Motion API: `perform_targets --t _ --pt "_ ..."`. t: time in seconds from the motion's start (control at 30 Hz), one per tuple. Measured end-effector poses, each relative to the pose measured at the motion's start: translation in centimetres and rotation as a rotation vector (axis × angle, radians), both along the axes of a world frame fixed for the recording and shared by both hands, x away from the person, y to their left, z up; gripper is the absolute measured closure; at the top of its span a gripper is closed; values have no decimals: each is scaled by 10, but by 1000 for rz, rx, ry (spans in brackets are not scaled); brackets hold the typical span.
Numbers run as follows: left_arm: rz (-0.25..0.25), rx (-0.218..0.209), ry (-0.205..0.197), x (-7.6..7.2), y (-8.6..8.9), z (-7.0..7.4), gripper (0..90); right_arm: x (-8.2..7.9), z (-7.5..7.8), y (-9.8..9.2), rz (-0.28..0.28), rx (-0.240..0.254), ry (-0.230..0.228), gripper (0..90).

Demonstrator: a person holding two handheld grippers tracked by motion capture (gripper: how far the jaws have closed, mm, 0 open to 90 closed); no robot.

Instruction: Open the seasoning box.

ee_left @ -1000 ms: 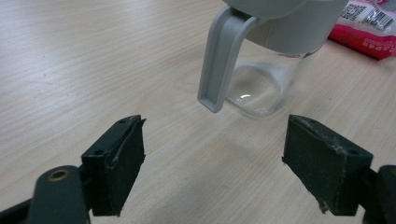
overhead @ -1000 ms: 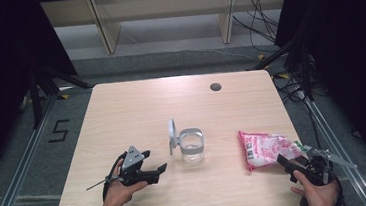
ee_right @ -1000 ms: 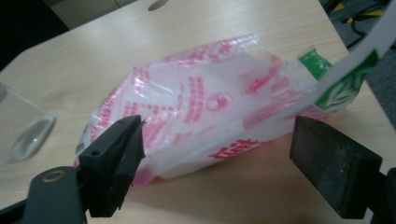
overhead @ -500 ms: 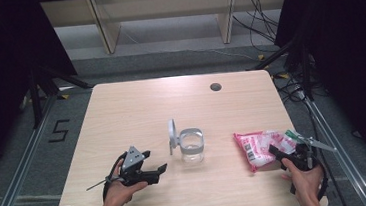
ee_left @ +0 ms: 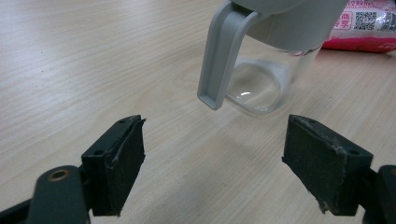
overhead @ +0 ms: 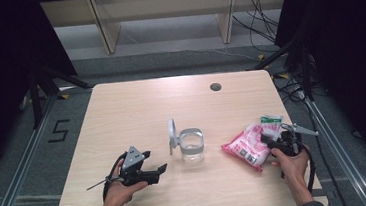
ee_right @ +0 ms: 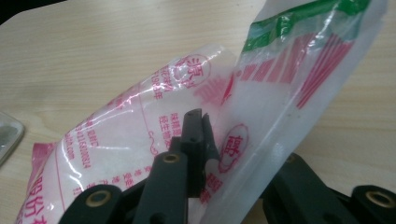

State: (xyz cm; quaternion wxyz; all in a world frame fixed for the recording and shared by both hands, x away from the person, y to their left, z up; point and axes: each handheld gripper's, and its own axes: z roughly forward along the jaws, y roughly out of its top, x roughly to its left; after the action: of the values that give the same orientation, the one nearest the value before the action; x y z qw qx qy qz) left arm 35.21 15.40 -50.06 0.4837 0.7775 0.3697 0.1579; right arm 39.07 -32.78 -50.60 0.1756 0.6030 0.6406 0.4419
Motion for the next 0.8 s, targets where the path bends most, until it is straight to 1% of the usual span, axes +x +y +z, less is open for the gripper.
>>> perform_targets --t 0.03,0.07,0.1,0.13,0.17,0.2,0.23,0.27,0.3,0.33,0.37,0.47,0.5,0.53,0.57,0.6,0.63,0.67,0.7,0.73,0.77,0.8 --pt "1 -1 -1 0 0 0 198 4 0 -3 36 -40 -21 779" --pt "0 -1 -1 0 0 0 198 6 0 -2 42 -35 -18 785" --pt "0 -1 -1 0 0 0 198 5 3 4 10 5 41 793" --pt "4 0 1 0 0 0 198 9 0 0 45 -41 -13 796" --pt "1 4 -2 0 0 0 198 12 -1 1 56 -35 -19 796" --pt "-5 3 -1 0 0 0 198 11 0 5 27 4 11 795" --pt "-2 0 -1 0 0 0 198 13 0 4 42 -15 -2 792" --pt "-4 1 -1 0 0 0 198 13 0 6 39 5 14 786" --pt "-1 -2 1 0 0 0 198 16 -1 3 67 -39 -12 777" --pt "0 5 -3 0 0 0 198 16 -1 4 67 -37 -7 770" --pt "-6 4 -3 0 0 0 198 15 -1 3 65 -37 -3 762" --pt "2 -4 0 0 0 0 198 13 -1 2 69 -35 -4 759" --pt "5 -9 2 0 0 -1 198 9 3 3 46 -10 50 760" --pt "2 -9 -3 0 0 -1 198 9 3 3 43 -5 51 760" --pt "-5 -5 -9 1 0 0 198 8 3 2 42 11 41 760" --pt "-5 1 -6 0 1 0 198 9 2 -2 60 -25 8 760" --pt "5 -8 1 0 0 0 198 5 5 1 32 12 59 760" --pt "8 -15 4 0 0 -1 198 6 3 1 36 17 32 760" --pt "1 -2 1 0 1 0 198 5 4 0 42 11 39 766" --pt "-7 7 -8 1 1 0 198 5 3 1 44 15 24 780" --pt "2 -9 -1 0 0 -1 198 5 4 0 71 2 29 798" --pt "2 -1 3 0 1 -1 198 5 5 1 57 -18 43 812"
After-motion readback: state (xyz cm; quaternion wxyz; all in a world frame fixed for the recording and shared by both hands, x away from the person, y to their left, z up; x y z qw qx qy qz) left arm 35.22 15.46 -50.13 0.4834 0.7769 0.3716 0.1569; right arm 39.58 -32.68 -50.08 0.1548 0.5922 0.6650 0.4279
